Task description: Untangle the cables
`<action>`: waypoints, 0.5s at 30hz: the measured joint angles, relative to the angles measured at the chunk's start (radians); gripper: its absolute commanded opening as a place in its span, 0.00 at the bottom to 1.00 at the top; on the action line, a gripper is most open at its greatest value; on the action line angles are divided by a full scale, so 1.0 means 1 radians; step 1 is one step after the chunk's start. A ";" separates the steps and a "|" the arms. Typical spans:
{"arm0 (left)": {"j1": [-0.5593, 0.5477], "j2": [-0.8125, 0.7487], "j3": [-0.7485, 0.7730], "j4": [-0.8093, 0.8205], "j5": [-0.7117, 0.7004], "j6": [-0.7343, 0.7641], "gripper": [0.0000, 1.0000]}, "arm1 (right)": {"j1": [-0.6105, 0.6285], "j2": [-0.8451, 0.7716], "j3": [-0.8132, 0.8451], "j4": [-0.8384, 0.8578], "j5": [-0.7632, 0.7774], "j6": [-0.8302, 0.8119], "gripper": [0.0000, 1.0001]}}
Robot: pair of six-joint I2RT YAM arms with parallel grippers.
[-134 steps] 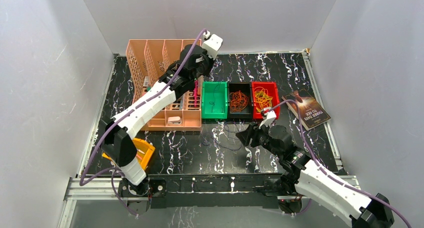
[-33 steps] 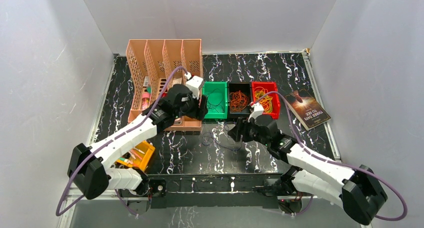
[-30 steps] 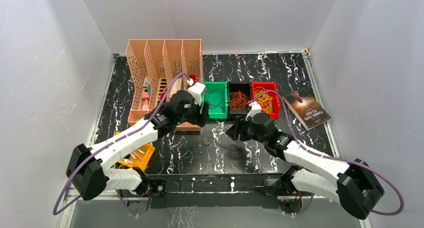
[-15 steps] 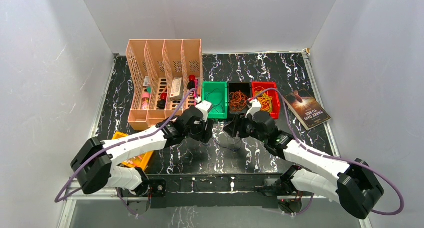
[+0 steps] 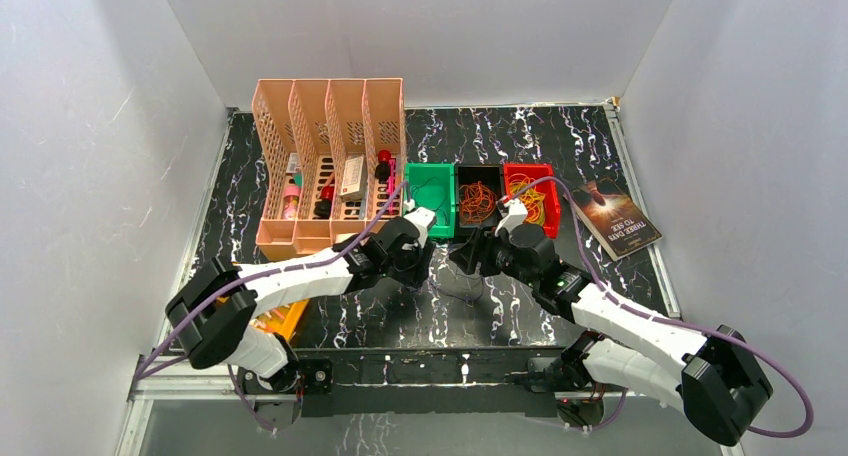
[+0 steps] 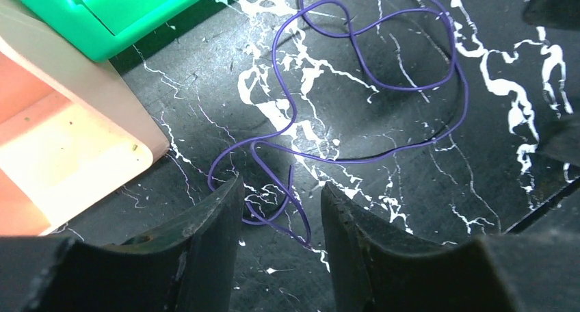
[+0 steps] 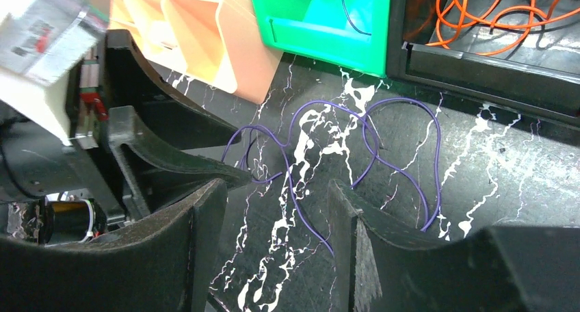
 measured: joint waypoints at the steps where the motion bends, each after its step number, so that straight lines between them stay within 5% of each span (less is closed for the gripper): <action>1: 0.000 0.012 0.001 0.001 0.000 0.002 0.38 | 0.000 0.000 0.000 -0.001 0.000 0.000 0.64; 11: 0.000 0.067 0.060 -0.028 -0.008 0.038 0.02 | 0.000 -0.033 -0.002 -0.018 0.013 0.000 0.64; 15: 0.000 0.048 0.135 -0.068 -0.030 0.077 0.00 | 0.000 -0.079 -0.012 -0.028 0.035 -0.001 0.65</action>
